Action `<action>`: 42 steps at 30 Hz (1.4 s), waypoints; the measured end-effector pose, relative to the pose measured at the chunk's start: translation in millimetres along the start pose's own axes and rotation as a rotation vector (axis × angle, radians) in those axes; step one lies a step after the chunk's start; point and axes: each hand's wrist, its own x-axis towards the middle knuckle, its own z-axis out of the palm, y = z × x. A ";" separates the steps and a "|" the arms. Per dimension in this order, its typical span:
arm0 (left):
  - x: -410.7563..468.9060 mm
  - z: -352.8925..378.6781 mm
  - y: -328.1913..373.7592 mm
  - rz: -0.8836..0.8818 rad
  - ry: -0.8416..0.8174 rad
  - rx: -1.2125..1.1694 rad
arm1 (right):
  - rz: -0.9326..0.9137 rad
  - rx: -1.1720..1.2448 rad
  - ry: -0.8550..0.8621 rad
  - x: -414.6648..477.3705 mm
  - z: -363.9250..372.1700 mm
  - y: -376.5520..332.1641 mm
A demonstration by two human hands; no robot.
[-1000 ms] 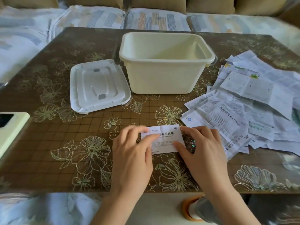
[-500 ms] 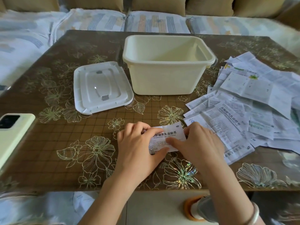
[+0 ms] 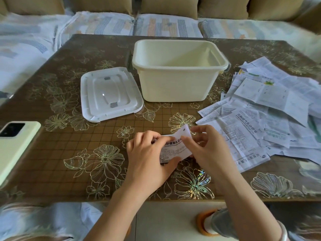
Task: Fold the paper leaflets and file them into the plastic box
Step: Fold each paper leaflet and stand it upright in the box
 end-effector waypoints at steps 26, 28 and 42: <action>0.4 -10.9 -29.8 0.098 0.027 -0.272 | -0.687 -0.488 -0.038 -32.3 9.3 30.8; -2.1 -9.7 -29.8 0.161 0.018 -0.133 | -0.632 -0.462 -0.017 -25.9 10.7 22.7; -5.4 -8.2 -31.3 0.143 -0.009 -0.108 | -0.031 -0.419 -0.095 -4.8 20.9 -6.4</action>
